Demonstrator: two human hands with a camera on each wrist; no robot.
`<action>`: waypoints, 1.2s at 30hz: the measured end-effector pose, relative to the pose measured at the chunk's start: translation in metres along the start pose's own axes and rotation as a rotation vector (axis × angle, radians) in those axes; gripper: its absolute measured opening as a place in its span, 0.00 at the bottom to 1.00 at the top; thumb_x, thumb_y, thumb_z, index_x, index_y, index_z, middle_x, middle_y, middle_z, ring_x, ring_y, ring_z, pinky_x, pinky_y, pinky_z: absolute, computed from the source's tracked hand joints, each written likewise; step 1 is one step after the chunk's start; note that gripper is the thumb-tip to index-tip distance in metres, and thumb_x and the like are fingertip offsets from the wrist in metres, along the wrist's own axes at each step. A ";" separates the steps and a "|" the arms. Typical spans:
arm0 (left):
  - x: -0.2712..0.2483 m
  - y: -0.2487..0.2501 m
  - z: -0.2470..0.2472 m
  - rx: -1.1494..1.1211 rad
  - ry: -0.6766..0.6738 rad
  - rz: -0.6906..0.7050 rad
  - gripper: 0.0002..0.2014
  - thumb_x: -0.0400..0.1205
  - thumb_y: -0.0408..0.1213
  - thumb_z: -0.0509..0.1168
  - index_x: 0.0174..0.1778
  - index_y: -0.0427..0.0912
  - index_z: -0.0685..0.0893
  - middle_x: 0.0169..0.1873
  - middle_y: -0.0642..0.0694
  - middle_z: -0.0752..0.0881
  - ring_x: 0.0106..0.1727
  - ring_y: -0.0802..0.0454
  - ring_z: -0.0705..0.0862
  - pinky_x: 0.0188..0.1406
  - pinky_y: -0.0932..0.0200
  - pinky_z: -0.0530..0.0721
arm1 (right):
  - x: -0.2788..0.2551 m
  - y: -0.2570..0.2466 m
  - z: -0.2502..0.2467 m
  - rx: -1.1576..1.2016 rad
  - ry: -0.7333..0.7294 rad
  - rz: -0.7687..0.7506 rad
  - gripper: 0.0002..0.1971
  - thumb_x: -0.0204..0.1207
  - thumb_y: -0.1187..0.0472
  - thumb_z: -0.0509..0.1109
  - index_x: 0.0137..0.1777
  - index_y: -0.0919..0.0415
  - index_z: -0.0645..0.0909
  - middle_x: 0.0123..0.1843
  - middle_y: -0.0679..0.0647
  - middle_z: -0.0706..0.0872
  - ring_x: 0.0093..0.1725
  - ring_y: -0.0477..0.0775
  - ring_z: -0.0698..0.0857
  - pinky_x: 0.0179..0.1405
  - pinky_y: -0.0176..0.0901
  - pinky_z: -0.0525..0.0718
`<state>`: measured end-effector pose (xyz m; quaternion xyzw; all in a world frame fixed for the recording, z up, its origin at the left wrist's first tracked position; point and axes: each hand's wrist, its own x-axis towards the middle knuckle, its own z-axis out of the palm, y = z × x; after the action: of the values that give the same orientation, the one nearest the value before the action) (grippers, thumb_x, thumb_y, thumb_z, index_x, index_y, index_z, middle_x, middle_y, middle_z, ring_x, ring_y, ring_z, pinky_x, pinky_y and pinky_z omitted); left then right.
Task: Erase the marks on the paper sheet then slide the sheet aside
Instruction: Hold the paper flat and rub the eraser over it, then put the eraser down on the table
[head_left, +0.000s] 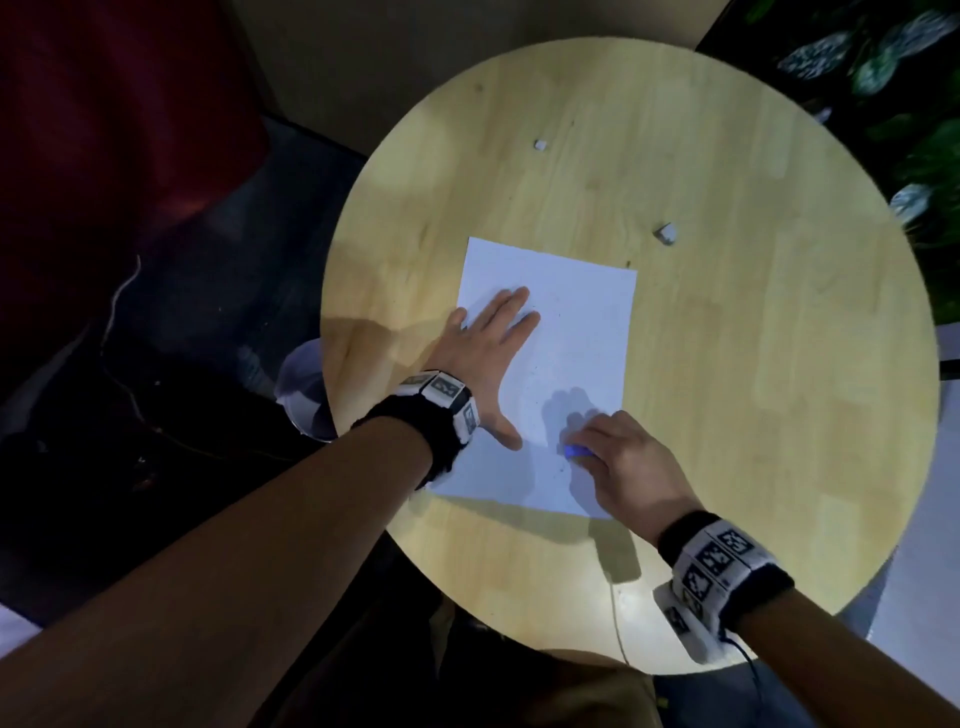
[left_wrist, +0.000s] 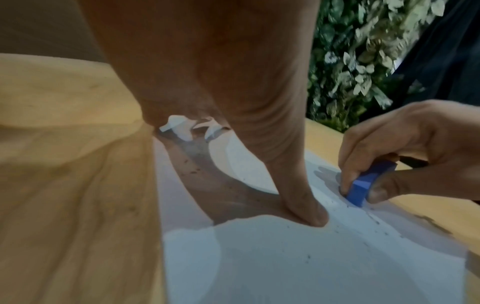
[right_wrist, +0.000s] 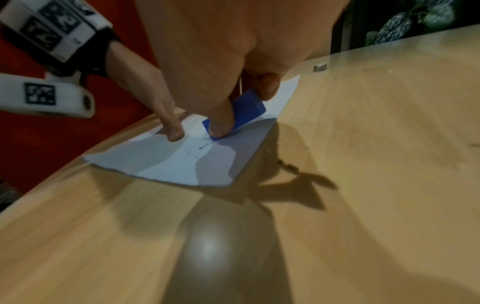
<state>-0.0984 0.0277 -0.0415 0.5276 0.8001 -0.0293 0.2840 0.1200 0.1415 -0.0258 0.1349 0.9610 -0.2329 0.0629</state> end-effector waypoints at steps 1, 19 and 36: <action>-0.004 -0.006 -0.001 0.001 0.021 0.017 0.74 0.56 0.74 0.78 0.90 0.46 0.43 0.87 0.47 0.31 0.88 0.49 0.32 0.86 0.38 0.43 | 0.004 0.001 -0.002 0.014 -0.007 0.010 0.08 0.73 0.65 0.71 0.49 0.54 0.87 0.45 0.48 0.84 0.46 0.51 0.76 0.32 0.45 0.82; -0.023 -0.031 0.012 -0.050 -0.014 -0.001 0.80 0.54 0.76 0.77 0.88 0.43 0.33 0.87 0.50 0.30 0.88 0.52 0.33 0.85 0.44 0.42 | 0.015 -0.037 0.014 0.086 -0.018 -0.053 0.08 0.75 0.65 0.70 0.51 0.54 0.85 0.47 0.48 0.84 0.47 0.53 0.77 0.35 0.49 0.83; -0.023 -0.029 0.013 -0.021 -0.007 0.001 0.79 0.56 0.76 0.76 0.88 0.43 0.33 0.87 0.49 0.29 0.88 0.51 0.33 0.85 0.44 0.41 | 0.010 -0.036 0.017 0.151 0.054 0.024 0.06 0.77 0.62 0.69 0.50 0.54 0.86 0.44 0.46 0.82 0.45 0.51 0.76 0.39 0.46 0.79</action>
<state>-0.1110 -0.0090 -0.0485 0.5247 0.7992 -0.0226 0.2924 0.1013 0.1052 -0.0276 0.1571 0.9404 -0.3002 0.0294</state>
